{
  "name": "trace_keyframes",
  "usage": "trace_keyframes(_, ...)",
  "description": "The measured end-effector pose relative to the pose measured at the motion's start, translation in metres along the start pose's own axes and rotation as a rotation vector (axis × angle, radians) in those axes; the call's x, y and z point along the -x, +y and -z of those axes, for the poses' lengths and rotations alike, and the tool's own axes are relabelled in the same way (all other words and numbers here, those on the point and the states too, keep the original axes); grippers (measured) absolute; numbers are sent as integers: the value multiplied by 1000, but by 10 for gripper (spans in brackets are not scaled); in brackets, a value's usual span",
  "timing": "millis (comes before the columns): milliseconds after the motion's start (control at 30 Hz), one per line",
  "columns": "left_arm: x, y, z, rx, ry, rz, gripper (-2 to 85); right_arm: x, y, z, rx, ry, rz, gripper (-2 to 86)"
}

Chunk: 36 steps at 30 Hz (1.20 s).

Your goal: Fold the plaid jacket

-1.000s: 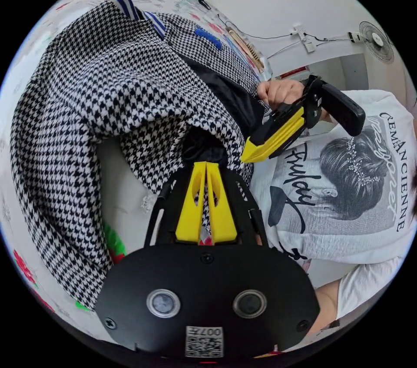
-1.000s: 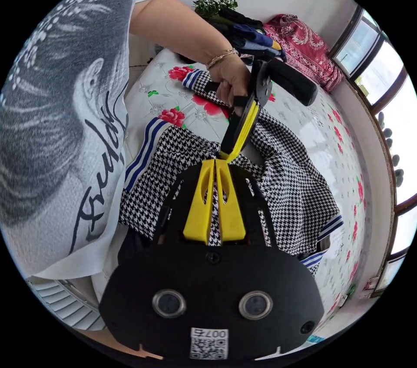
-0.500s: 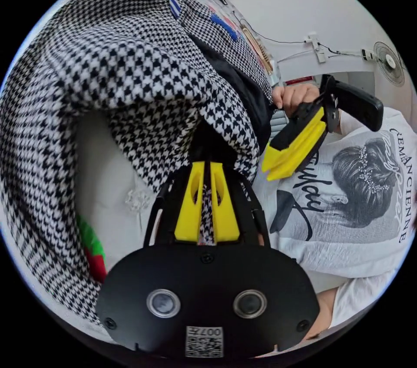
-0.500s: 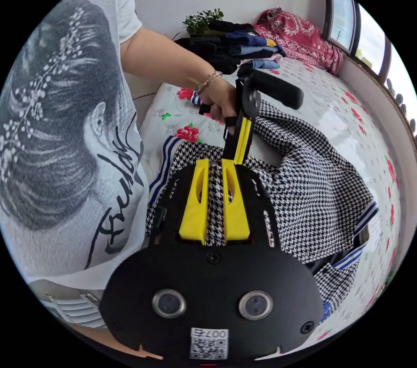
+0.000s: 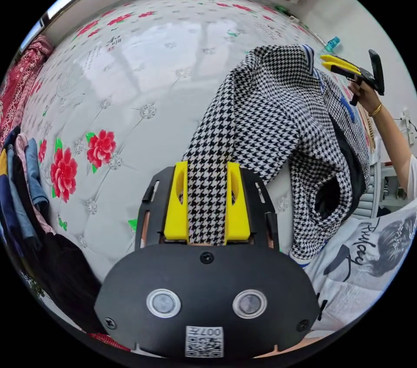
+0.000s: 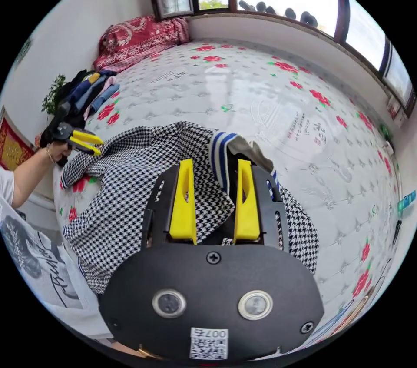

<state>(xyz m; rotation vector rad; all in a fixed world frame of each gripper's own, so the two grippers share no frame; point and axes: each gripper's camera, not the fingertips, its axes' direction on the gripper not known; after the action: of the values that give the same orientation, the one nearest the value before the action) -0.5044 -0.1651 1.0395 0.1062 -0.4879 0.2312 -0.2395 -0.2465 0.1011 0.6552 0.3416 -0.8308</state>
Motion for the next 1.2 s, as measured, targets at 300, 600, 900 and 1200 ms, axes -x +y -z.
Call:
trace_keyframes(300, 19, -45, 29, 10, -210, -58, 2, -19, -111, -53, 62, -42, 75, 1)
trace_keyframes(600, 59, -109, 20, 138, -349, 24, 51, -16, -214, -144, 192, -35, 17, 16)
trace_keyframes(900, -4, 24, 103, -112, -247, 11, 95, 27, -40, 14, -154, -78, 91, 64)
trace_keyframes(1200, -149, 166, 38, 50, 227, 44, 109, 225, 188, 69, 218, -174, 212, 89)
